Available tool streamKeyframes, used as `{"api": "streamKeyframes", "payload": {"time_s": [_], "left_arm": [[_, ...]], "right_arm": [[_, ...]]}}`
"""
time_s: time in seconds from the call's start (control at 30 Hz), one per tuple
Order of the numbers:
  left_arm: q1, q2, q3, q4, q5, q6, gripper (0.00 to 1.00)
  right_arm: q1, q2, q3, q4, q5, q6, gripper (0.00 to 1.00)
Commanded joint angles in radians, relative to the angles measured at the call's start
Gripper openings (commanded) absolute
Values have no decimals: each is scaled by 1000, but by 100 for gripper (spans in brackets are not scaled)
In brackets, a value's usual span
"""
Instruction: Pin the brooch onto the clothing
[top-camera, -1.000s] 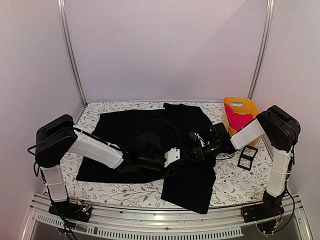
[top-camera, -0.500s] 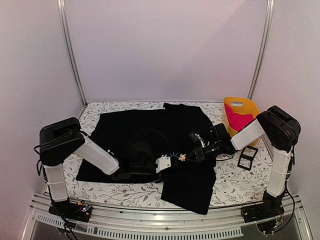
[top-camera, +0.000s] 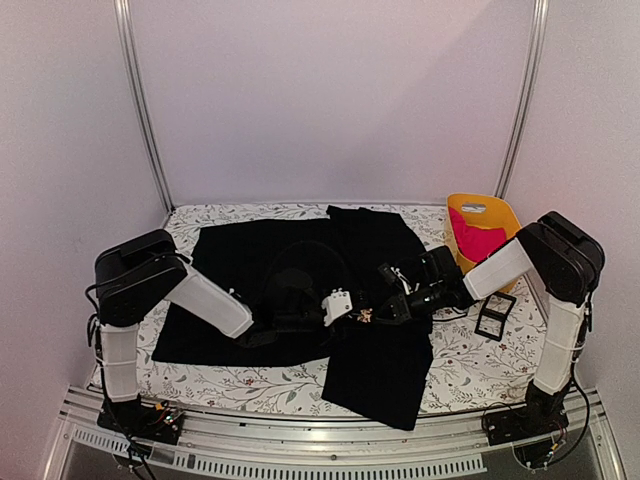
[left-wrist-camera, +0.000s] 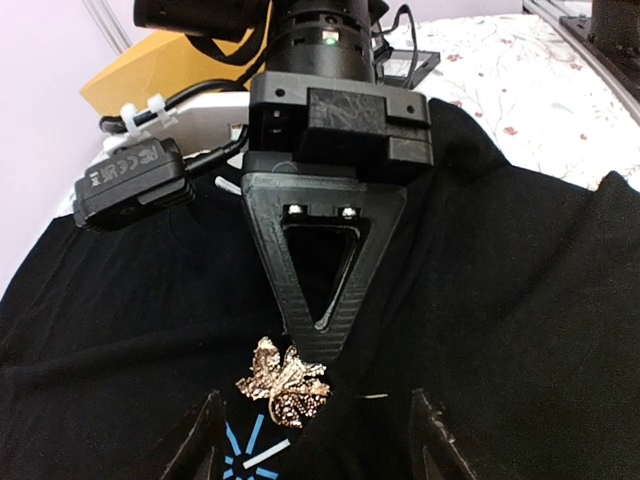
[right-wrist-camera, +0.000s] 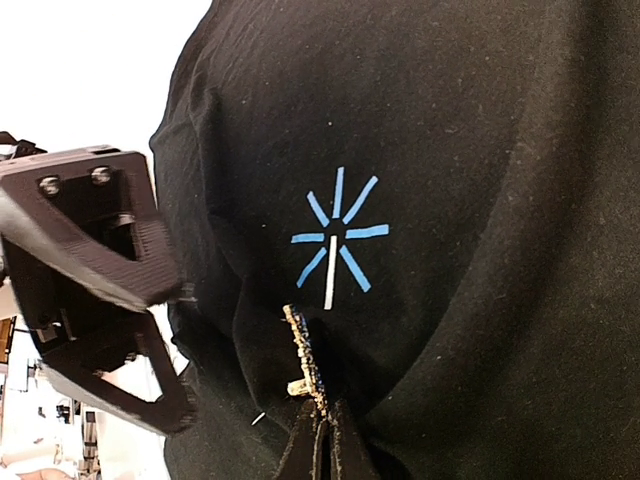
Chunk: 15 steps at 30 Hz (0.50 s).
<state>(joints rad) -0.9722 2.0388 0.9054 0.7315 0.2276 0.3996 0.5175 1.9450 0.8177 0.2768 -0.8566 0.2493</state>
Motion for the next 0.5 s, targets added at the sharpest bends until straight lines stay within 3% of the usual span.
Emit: {"api": "streamKeyframes", "payload": {"time_s": [0.0, 0.23, 0.47], "left_arm": [[28, 31, 36, -70, 32, 19, 62], [42, 14, 48, -225, 66, 136, 63], [48, 65, 98, -171, 59, 42, 64]], "right_arm": [[-2, -35, -11, -25, -30, -10, 0], [-2, -31, -5, -28, -45, -11, 0], [-2, -23, -2, -50, -56, -12, 0]]}}
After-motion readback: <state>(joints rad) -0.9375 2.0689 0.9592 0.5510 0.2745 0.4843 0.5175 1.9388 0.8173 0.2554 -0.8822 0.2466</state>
